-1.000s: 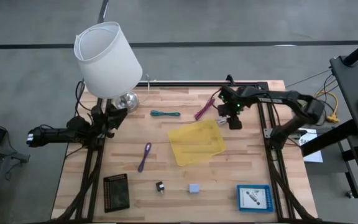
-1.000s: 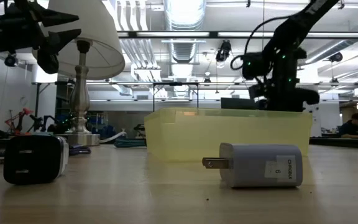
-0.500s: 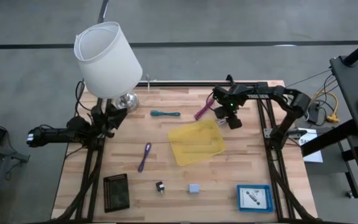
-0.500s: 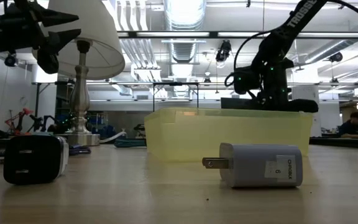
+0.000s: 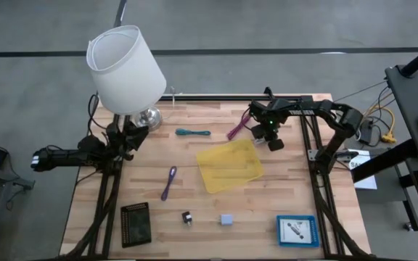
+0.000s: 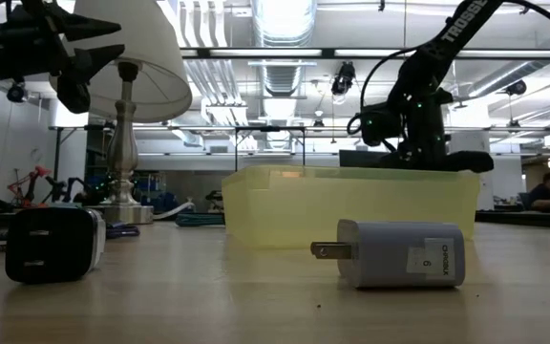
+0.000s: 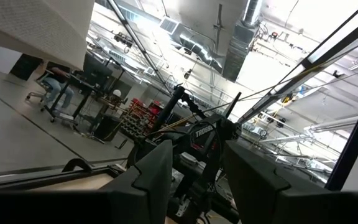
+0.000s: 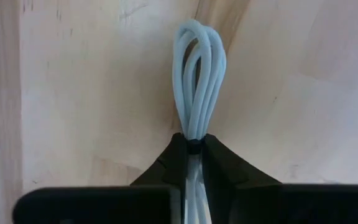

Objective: Pick and place items into bin
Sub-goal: Put the white charger cable wire into the yellow bin

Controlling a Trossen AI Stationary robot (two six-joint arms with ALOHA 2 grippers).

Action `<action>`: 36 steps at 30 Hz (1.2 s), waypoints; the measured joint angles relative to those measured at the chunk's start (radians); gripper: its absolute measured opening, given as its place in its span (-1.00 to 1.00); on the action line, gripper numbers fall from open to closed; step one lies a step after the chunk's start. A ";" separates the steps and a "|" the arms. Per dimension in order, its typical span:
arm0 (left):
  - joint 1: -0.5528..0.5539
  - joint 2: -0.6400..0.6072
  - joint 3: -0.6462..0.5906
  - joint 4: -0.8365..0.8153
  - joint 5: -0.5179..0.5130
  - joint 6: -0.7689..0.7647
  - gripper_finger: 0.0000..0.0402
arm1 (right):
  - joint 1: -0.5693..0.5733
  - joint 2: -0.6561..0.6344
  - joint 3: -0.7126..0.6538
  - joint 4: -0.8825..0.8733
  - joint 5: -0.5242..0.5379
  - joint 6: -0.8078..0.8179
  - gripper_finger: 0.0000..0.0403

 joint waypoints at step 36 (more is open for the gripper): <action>0.000 0.000 0.000 0.003 0.000 0.000 -0.35 | 0.171 -0.237 0.198 -0.038 -0.432 1.353 -0.91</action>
